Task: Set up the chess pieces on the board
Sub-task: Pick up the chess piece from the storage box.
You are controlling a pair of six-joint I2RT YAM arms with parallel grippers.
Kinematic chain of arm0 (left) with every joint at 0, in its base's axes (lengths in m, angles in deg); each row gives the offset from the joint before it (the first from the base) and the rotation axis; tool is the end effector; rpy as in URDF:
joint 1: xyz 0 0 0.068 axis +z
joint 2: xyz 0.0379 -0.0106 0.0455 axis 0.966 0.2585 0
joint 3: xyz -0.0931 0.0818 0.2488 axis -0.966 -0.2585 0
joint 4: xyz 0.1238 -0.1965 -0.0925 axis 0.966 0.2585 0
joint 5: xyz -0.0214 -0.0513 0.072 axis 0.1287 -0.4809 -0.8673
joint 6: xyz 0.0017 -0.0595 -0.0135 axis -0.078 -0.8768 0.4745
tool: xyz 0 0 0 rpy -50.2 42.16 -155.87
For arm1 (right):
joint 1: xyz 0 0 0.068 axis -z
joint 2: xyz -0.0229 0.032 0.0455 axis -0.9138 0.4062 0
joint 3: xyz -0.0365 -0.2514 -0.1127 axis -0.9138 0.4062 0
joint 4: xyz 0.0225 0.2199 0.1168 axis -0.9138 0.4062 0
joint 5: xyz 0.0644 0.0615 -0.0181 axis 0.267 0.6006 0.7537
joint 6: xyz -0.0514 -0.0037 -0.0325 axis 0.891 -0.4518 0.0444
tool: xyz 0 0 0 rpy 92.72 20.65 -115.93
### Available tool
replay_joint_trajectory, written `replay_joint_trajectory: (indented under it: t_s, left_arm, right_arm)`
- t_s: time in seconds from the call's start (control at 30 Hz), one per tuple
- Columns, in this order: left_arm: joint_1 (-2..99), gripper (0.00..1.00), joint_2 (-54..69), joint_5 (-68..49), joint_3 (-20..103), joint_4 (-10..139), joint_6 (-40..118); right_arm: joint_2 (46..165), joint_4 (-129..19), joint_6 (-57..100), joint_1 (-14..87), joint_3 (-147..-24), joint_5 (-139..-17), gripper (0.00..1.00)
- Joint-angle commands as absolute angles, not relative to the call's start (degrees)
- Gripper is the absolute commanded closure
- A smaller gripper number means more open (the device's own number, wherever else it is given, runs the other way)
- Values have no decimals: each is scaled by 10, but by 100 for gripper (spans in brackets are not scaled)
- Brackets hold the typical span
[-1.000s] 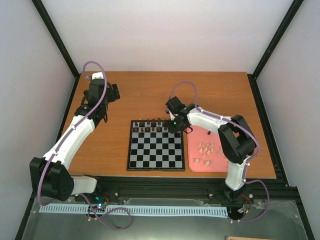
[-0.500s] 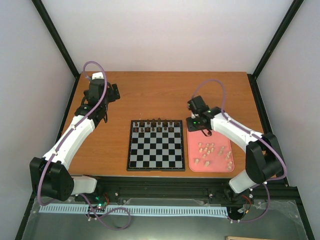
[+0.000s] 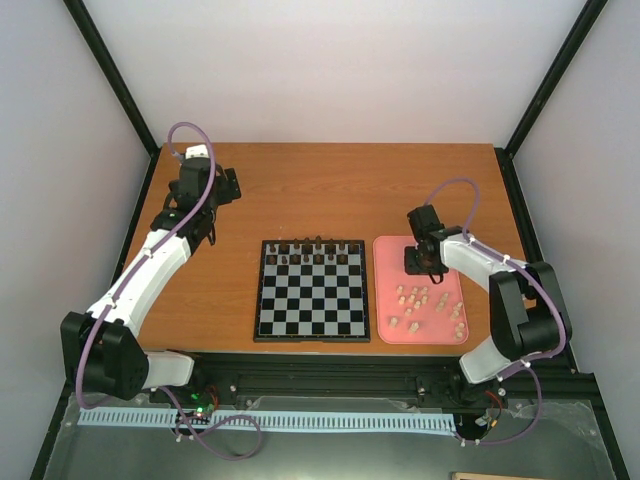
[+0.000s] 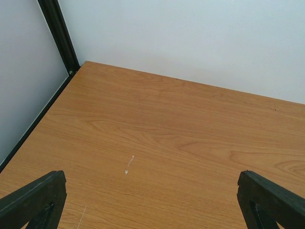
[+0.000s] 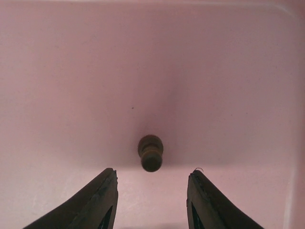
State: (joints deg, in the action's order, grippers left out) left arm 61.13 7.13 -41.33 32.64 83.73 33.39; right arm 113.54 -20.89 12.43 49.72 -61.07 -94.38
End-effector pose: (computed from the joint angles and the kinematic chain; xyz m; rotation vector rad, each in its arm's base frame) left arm 0.2864 -0.0519 0.3302 -0.3018 1.9993 0.0906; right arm 0.2613 0.0697 0.1736 0.0201 2.8108 -0.0761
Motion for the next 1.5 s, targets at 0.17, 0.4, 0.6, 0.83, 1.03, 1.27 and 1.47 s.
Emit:
replay_joint_trajectory:
  t_s: [0.17,0.4,0.6,0.83,1.03,1.27,1.47]
  left_arm:
    - [610,0,75,-408,350,830,335]
    - [610,0,76,-407,351,830,336]
    - [610,0,75,-408,350,830,335]
    - [610,0,76,-409,351,830,335]
    - [610,0,78,-409,352,830,335]
    - [610,0,77,-411,352,832,336]
    - [610,0,76,-416,352,832,337]
  right_arm:
    - [1159,-244,122,517,-608,-953,68]
    - [1178,-247,124,519,-626,-943,72]
    - [1190,-251,125,520,-631,-939,74]
    - [1178,-254,126,519,-631,-929,91]
    - [1150,-232,124,494,-659,-905,93]
    - [1186,-200,114,386,-746,-897,93]
    - [1252,-195,113,326,-796,-873,93]
